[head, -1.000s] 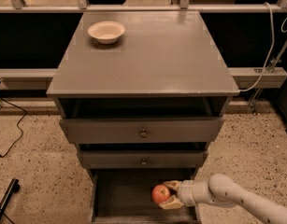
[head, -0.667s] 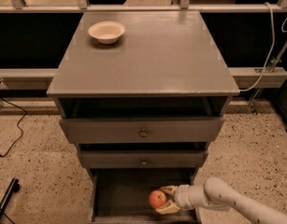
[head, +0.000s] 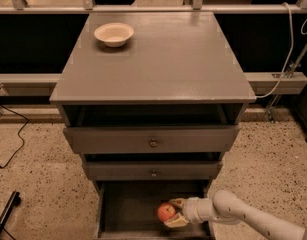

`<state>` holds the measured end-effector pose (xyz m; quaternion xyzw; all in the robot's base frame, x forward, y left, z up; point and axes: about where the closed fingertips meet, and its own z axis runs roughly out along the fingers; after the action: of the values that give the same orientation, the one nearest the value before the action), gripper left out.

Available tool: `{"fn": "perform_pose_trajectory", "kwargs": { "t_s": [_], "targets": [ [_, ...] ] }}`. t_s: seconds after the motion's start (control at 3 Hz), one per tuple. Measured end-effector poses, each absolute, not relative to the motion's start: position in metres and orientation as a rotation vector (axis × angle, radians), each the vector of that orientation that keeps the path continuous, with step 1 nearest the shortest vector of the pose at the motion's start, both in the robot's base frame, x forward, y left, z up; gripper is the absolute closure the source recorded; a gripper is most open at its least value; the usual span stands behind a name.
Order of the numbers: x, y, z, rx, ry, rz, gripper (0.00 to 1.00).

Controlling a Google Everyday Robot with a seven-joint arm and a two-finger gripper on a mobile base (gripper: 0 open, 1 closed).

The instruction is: Place apple into bottom drawer

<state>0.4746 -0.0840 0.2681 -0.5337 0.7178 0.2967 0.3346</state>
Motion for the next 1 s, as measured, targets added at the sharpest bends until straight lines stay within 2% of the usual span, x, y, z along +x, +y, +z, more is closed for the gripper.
{"fn": "perform_pose_trajectory", "kwargs": {
  "t_s": [0.33,1.0],
  "targets": [
    [0.505,-0.069,0.233,-1.391,1.835,0.676,1.0],
    [0.521,-0.056,0.182,-1.461,1.824,0.571,1.0]
  ]
}}
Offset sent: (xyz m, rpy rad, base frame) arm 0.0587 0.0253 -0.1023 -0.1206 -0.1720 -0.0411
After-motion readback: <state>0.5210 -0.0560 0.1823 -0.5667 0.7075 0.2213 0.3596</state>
